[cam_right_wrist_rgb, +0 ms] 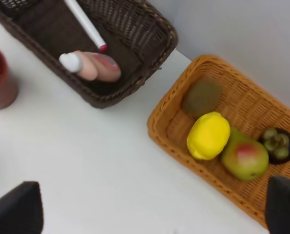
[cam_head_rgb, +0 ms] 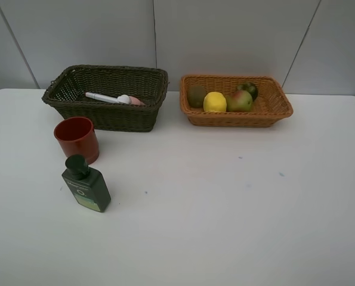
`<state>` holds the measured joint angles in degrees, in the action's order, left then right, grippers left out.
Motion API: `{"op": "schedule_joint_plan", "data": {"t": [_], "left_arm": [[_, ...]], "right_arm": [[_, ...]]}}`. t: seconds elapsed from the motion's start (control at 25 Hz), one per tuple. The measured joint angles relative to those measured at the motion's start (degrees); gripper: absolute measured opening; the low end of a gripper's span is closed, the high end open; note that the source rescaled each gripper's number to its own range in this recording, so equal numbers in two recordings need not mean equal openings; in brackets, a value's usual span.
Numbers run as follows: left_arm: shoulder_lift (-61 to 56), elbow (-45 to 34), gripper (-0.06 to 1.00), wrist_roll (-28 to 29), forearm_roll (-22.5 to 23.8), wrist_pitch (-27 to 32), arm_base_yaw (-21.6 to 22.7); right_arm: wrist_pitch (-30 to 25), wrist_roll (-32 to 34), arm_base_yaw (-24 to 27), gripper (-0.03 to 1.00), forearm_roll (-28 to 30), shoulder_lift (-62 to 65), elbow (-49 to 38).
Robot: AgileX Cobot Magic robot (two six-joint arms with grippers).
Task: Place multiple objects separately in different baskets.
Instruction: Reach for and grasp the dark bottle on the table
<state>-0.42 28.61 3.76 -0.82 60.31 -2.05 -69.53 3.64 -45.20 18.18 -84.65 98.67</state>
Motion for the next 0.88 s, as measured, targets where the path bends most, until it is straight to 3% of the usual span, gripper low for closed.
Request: {"op": "schedule_joint_plan", "data": {"t": [0.68, 0.88], "left_arm": [[0.0, 0.0, 1.0, 0.0, 0.0, 0.0, 0.0], [0.0, 0.0, 1.0, 0.0, 0.0, 0.0, 0.0]], "right_arm": [[-0.41, -0.42, -1.55, 1.0, -4.82, 44.86, -42.74], [4.36, -0.42, -1.6, 1.0, -8.14, 57.15, -55.17]]}}
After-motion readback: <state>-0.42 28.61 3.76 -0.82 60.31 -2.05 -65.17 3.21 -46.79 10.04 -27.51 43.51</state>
